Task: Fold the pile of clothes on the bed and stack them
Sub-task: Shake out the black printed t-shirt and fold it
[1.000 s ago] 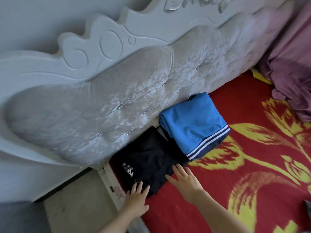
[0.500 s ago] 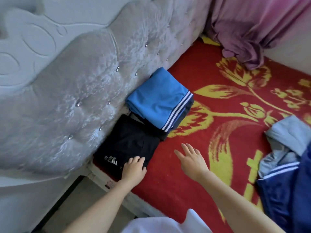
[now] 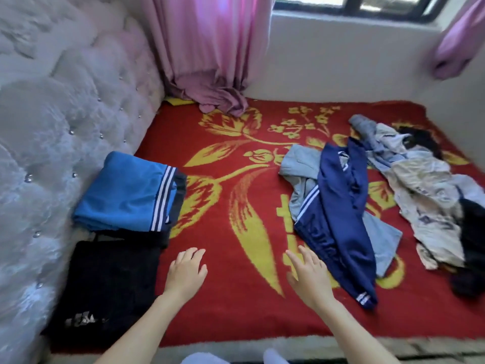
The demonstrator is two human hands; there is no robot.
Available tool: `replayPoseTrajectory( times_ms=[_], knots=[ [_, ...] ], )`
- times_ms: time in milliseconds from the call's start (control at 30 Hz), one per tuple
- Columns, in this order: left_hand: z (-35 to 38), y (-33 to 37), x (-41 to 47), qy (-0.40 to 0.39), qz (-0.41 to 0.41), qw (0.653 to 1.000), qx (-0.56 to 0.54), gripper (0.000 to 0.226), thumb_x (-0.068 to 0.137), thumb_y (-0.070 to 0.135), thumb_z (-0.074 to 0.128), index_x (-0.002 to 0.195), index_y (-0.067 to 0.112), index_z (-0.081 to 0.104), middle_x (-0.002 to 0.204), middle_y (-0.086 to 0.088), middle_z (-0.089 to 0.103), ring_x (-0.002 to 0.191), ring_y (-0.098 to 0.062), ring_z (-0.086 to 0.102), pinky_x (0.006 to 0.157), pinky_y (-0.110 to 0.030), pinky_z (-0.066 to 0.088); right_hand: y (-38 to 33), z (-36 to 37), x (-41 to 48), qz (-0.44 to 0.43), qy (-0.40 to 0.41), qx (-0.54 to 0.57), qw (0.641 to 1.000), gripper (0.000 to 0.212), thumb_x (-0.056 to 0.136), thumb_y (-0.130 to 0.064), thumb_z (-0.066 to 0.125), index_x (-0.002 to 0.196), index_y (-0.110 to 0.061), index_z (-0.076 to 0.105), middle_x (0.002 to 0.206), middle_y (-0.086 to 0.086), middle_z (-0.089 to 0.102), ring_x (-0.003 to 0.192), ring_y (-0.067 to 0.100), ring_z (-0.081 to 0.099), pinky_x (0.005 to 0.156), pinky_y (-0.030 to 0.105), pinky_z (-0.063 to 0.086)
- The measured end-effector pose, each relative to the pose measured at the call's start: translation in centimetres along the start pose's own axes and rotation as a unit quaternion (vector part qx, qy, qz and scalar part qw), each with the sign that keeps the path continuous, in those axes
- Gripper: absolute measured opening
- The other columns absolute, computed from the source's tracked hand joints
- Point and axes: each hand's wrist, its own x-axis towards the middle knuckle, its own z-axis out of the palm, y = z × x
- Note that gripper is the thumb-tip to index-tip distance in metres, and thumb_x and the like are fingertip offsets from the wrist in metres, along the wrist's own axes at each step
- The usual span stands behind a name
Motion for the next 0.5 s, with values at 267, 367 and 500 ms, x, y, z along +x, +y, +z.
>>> replayPoseTrajectory(
  times_ms=[267,367,500],
  knots=[
    [5.3,14.0,-8.6,0.027,0.045,0.994,-0.093,0.044,0.094,0.024,0.049,0.137,0.017,0.044,0.139,0.001,0.045,0.129,-0.018,0.039,0.102,-0.032,0.033,12.5,1.3,-15.4,0.156,0.011,0.107,0.982,0.063,0.043,-0.025,0.094,0.102,-0.015,0.072,0.103,0.016,0.068,0.093,0.033,0.067,0.062,0.044,0.055],
    [7.4,19.0,-10.9,0.005,0.084,0.992,-0.095,0.044,0.095,0.025,0.047,0.138,0.018,0.042,0.139,0.004,0.044,0.129,-0.015,0.037,0.103,-0.03,0.032,15.8,0.9,-20.7,0.226,0.013,0.142,0.964,0.057,0.082,-0.03,0.069,0.135,-0.019,0.049,0.14,0.015,0.044,0.132,0.031,0.04,0.098,0.047,0.041],
    [8.6,24.3,-12.1,-0.007,0.13,0.987,-0.092,0.044,0.095,0.026,0.048,0.138,0.019,0.042,0.137,0.005,0.045,0.128,-0.014,0.038,0.104,-0.029,0.031,19.7,1.2,-25.8,0.287,0.011,0.188,0.939,0.057,0.096,-0.037,0.043,0.148,-0.029,0.02,0.154,0.005,0.017,0.143,0.02,0.012,0.114,0.033,0.02]
  ],
)
